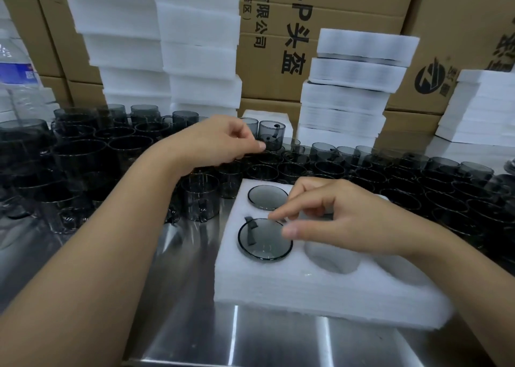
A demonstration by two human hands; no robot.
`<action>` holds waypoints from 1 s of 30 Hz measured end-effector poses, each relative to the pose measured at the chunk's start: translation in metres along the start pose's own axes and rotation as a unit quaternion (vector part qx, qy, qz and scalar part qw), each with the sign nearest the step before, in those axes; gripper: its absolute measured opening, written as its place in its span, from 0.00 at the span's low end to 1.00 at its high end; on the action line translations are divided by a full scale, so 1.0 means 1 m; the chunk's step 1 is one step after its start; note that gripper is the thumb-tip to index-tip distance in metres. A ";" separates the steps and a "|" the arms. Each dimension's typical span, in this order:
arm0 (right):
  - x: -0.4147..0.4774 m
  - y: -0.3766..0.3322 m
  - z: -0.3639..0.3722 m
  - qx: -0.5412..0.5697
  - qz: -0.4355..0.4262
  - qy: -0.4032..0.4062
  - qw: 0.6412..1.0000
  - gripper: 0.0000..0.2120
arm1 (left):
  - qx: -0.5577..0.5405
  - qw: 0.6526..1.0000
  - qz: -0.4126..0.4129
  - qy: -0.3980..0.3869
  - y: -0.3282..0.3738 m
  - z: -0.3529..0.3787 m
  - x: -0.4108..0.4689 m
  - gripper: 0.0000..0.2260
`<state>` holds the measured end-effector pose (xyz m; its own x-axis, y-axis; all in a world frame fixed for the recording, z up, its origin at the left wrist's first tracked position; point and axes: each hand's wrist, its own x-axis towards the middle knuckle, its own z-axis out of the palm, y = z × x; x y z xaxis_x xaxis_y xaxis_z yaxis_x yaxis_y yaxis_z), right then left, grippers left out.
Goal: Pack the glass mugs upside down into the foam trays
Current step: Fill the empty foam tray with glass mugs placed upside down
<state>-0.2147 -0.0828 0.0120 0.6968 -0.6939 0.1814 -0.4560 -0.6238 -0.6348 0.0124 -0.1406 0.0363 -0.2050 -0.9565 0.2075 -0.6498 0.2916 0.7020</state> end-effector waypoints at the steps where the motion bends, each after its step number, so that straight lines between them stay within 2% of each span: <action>1: 0.001 0.001 -0.002 0.008 -0.003 0.016 1.000 0.18 | -0.015 0.999 0.001 0.037 -0.001 0.005 0.003 0.12; 4: 0.007 0.005 -0.014 0.021 0.009 0.093 0.995 0.17 | 0.029 0.998 0.040 0.037 0.002 0.024 0.007 0.09; 8: 0.036 0.023 -0.037 0.006 0.070 0.201 0.977 0.05 | 0.067 0.991 0.086 -0.081 0.015 0.045 0.002 0.07; 10: 0.057 0.033 -0.046 -0.043 0.085 0.228 0.969 0.03 | 0.094 0.984 0.101 -0.114 0.016 0.054 0.000 0.07; 12: 0.081 0.043 -0.054 -0.117 0.091 0.241 0.959 0.06 | 0.092 0.983 0.100 -0.120 0.015 0.062 -0.002 0.07; 16: 0.125 0.064 -0.065 -0.259 0.105 0.206 0.938 0.14 | 0.071 0.985 0.096 -0.126 0.013 0.067 -0.004 0.08; 23: 0.161 0.088 -0.065 -0.406 0.144 0.154 0.889 0.16 | 0.089 0.979 0.100 -0.152 0.013 0.065 0.000 0.09; 27: 0.162 0.088 -0.065 -0.444 0.121 0.125 0.879 0.11 | 0.088 0.979 0.103 -0.151 0.012 0.066 0.002 0.09; 30: 0.154 0.080 -0.069 -0.407 0.090 0.144 0.898 0.09 | 0.085 0.980 0.100 -0.148 0.011 0.066 0.002 0.09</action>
<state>-0.1819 -0.2647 0.0411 0.4534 -0.8007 0.3915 -0.8816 -0.4676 0.0646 -0.0436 -0.1384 -0.0006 -0.5277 -0.8431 0.1038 -0.6826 0.4936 0.5388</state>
